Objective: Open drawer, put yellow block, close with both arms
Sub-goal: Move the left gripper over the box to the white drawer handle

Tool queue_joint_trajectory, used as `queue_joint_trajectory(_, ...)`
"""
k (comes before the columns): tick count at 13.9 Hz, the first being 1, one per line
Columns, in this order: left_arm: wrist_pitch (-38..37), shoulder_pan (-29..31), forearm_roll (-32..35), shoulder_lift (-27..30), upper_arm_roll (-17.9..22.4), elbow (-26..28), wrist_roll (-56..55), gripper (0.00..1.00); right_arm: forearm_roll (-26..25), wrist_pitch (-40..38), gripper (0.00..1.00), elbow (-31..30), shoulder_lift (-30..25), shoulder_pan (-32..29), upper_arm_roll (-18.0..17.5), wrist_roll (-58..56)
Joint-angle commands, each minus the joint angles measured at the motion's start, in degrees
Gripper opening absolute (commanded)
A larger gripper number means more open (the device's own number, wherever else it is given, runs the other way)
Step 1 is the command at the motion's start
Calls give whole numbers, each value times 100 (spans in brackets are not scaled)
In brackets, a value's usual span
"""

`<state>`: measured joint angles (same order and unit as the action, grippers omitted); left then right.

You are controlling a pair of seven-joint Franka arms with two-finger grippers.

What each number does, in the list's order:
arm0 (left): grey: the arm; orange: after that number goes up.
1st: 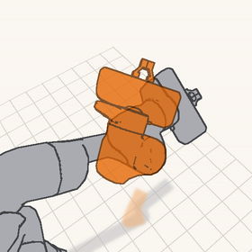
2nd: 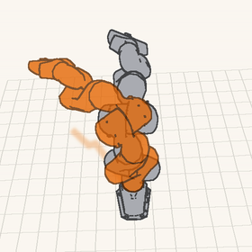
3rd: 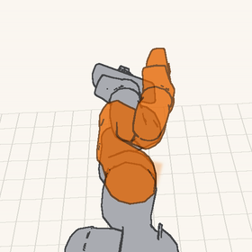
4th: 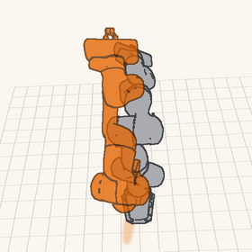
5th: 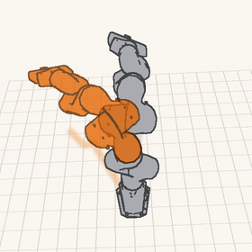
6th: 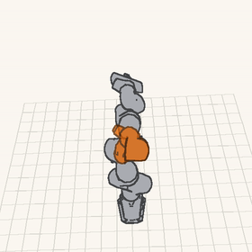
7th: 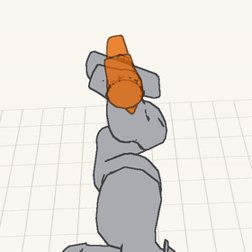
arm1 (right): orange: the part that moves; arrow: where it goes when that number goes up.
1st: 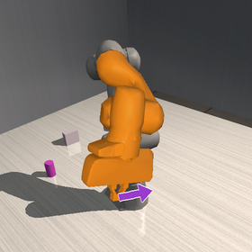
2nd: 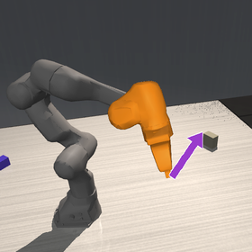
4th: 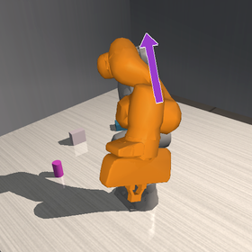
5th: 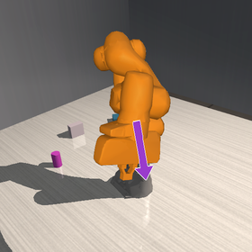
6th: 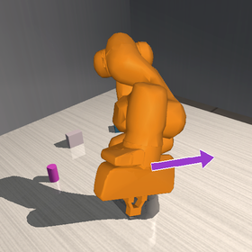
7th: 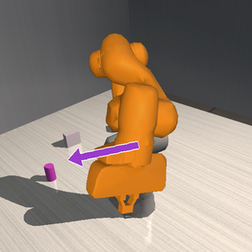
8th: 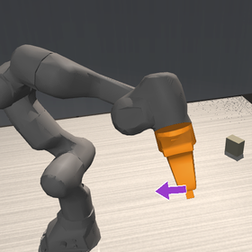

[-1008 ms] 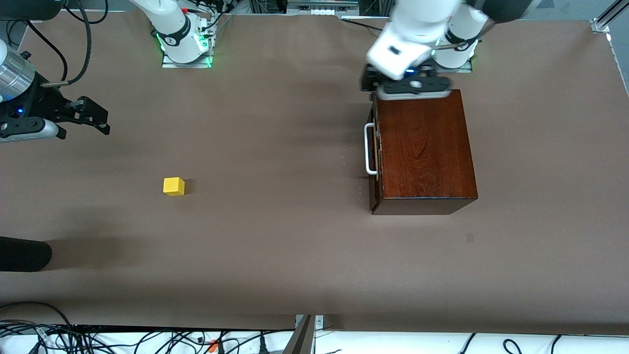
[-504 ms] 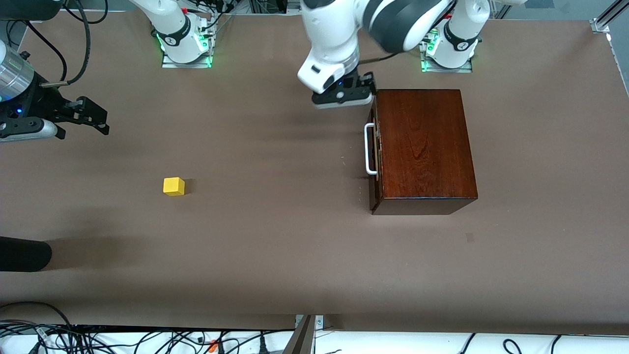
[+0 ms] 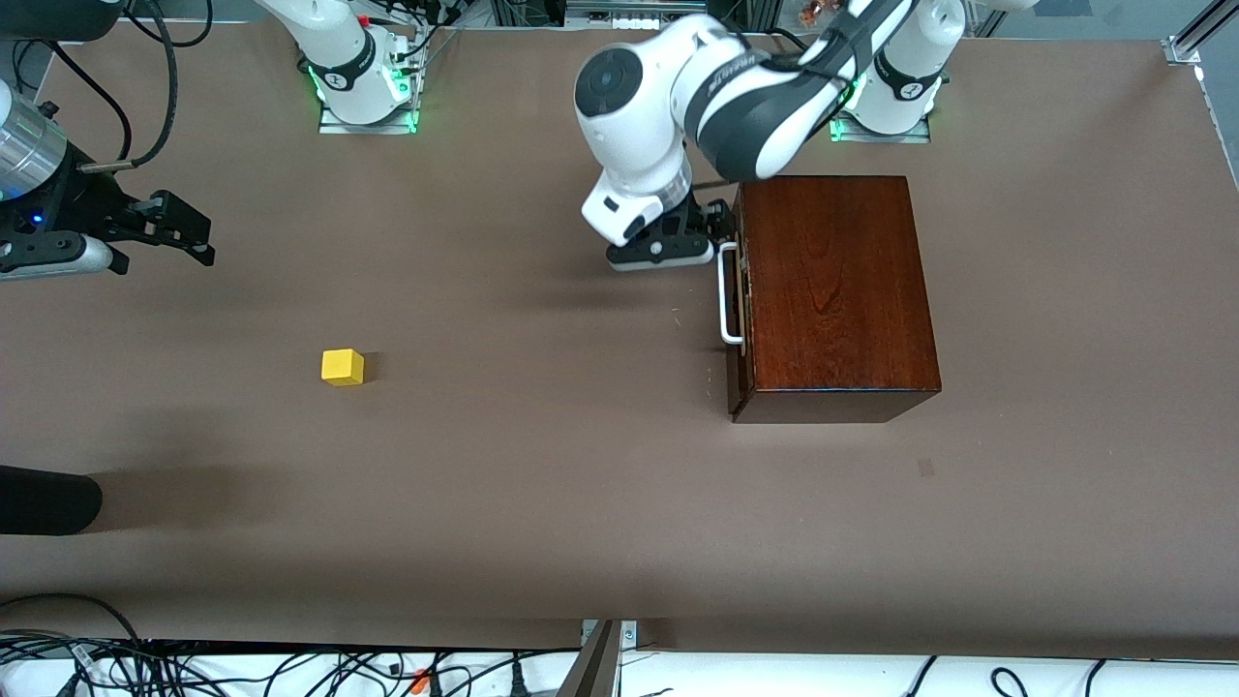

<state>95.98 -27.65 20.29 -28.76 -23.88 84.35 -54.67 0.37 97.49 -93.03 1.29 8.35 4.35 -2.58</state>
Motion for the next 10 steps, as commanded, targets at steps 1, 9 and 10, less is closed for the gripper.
queue_joint_trajectory(1,262,145,194,-156,-3,141,132,100,86,-90,100,172,91,-62,-22,-49)
queue_joint_trajectory(9,694,216,607,-393,6,591,141,100,50,-107,100,172,91,-53,-22,-58)
queue_joint_trajectory(10,703,216,607,-437,6,591,141,100,33,-99,100,172,99,-61,-22,-67)
